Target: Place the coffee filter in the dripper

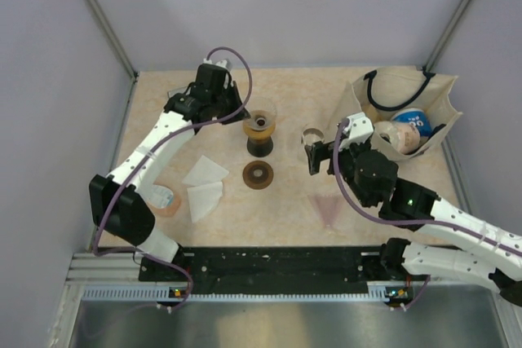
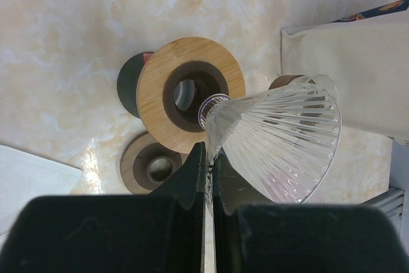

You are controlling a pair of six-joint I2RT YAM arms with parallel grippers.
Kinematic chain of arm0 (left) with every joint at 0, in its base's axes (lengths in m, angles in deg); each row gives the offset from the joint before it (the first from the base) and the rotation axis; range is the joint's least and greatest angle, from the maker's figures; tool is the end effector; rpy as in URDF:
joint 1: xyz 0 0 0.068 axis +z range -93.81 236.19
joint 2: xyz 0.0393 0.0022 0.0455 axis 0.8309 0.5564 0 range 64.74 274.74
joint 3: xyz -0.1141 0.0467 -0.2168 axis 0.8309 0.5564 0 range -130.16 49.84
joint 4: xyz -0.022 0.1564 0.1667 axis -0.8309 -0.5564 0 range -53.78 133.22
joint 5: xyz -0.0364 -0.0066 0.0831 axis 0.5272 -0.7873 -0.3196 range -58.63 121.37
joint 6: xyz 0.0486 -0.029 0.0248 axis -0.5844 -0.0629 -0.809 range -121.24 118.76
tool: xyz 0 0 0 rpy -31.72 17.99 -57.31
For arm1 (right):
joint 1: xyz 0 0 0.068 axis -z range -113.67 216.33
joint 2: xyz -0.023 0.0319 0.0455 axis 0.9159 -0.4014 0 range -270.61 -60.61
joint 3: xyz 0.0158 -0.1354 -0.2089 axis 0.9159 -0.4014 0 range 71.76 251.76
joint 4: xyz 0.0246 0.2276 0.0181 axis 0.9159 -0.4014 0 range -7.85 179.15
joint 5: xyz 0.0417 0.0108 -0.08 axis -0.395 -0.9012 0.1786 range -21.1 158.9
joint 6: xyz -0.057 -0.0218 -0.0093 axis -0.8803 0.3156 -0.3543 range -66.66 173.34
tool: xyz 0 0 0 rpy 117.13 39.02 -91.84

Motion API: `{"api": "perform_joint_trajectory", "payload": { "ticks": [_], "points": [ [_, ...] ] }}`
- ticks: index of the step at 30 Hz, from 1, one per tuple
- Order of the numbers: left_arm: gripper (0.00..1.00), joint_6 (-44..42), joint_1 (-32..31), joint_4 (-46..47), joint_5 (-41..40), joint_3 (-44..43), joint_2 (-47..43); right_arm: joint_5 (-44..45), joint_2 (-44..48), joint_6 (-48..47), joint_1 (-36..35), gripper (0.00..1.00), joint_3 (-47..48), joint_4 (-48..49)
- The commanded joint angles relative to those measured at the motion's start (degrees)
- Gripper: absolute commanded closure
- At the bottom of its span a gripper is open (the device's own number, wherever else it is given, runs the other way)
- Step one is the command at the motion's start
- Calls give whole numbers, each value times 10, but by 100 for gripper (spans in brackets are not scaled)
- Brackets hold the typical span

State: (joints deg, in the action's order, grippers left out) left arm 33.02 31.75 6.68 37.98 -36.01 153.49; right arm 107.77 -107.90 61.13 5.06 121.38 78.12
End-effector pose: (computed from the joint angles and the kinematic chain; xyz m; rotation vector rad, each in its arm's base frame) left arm 0.2902 -0.1380 0.3260 -0.1369 2.3396 -0.6603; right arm 0.1095 0.1389 0.3415 -0.2914 1.6737 0.3190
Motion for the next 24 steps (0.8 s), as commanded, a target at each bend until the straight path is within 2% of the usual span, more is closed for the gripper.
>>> {"api": "perform_joint_trajectory", "payload": {
  "ticks": [1, 12, 24],
  "points": [
    [100, -16, 7, 10, -1, -25, 12, -27, 5, 47, 41, 1, 27, -18],
    [100, -19, 21, 16, 8, -38, 46, -49, -10, 61, 54, 1, 24, -25],
    [100, -18, 27, 37, 28, -52, 20, -56, -9, 60, 57, 1, 25, -28]
  ]
}}
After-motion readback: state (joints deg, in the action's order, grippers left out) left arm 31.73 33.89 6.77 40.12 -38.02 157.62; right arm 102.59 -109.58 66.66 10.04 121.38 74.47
